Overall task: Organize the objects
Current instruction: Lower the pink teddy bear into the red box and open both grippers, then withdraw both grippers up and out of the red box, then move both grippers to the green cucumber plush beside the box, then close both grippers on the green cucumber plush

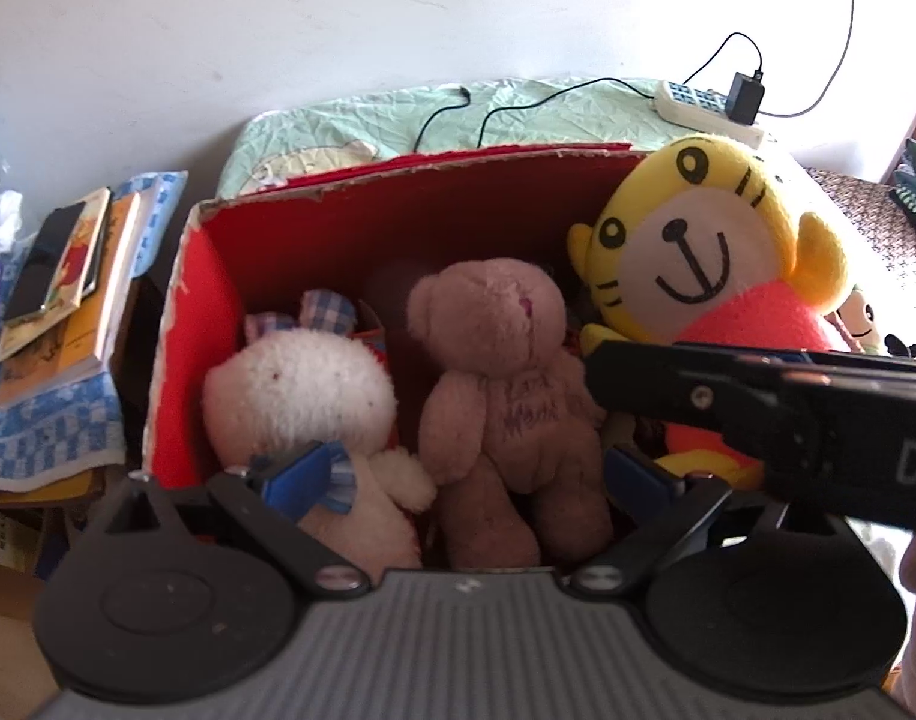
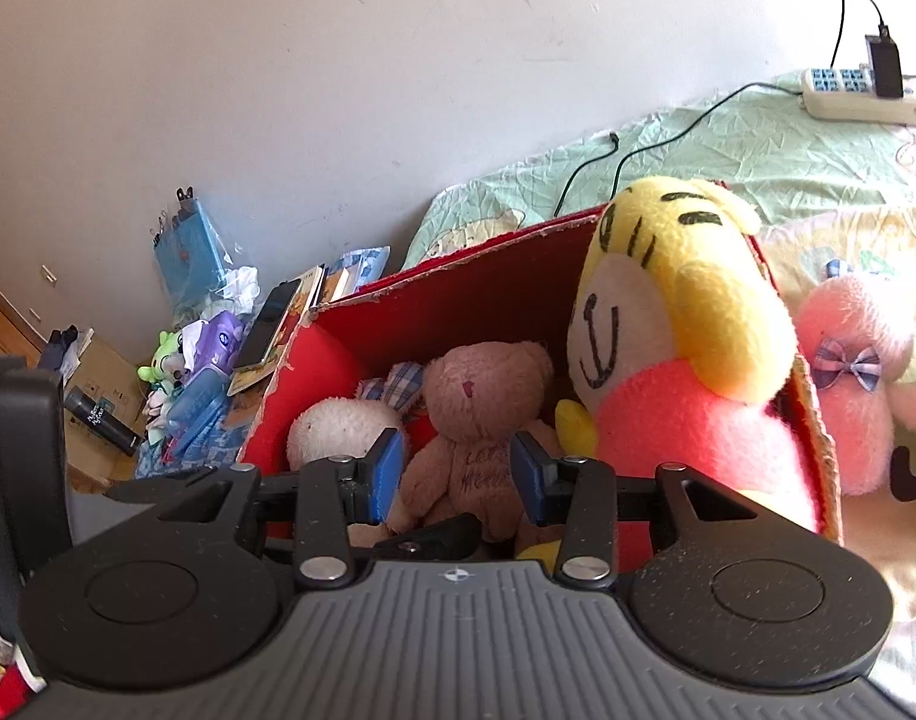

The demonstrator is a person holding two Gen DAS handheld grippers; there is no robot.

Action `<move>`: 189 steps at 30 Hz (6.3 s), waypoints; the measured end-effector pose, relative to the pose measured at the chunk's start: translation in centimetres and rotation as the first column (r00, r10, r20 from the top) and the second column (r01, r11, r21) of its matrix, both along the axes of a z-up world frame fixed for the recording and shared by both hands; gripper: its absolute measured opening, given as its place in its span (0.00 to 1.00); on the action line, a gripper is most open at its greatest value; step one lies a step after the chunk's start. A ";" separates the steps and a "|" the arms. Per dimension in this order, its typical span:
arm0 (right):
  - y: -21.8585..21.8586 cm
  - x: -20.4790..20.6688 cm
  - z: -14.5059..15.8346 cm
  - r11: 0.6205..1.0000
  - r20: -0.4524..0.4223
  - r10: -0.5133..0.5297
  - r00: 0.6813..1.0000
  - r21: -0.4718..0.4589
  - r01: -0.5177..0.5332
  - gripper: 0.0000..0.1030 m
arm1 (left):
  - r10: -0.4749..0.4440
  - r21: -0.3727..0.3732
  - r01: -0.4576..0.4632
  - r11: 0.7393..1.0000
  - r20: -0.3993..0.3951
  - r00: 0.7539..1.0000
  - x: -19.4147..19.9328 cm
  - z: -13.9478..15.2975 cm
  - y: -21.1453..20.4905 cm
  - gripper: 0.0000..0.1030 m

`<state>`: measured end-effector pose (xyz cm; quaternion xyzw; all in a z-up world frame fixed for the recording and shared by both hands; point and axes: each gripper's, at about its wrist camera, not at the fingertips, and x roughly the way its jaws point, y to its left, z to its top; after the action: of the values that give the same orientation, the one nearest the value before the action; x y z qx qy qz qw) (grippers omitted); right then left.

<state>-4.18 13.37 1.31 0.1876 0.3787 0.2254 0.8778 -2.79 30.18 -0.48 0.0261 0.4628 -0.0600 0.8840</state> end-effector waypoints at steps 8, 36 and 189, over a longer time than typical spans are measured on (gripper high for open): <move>0.0 -1.0 0.0 1.000 0.037 0.004 0.999 -0.022 -0.003 0.41 | 0.032 0.061 -0.033 0.998 0.017 0.999 -0.9 0.4 -0.8 0.97; -0.1 -1.4 -0.4 0.999 0.038 0.023 0.999 -0.033 -0.022 0.41 | 0.125 0.049 -0.127 0.991 0.054 0.991 -2.2 0.4 -0.8 0.98; -31.9 5.7 -13.6 0.853 -0.362 -0.010 0.932 0.484 0.197 0.55 | -0.295 -0.260 0.281 0.924 -0.016 0.955 6.9 -8.1 -28.3 0.96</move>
<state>1.52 -18.49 -12.31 0.4714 0.4425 0.2331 0.7264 4.13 1.87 -8.61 -0.0218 0.4666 -0.2488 0.8485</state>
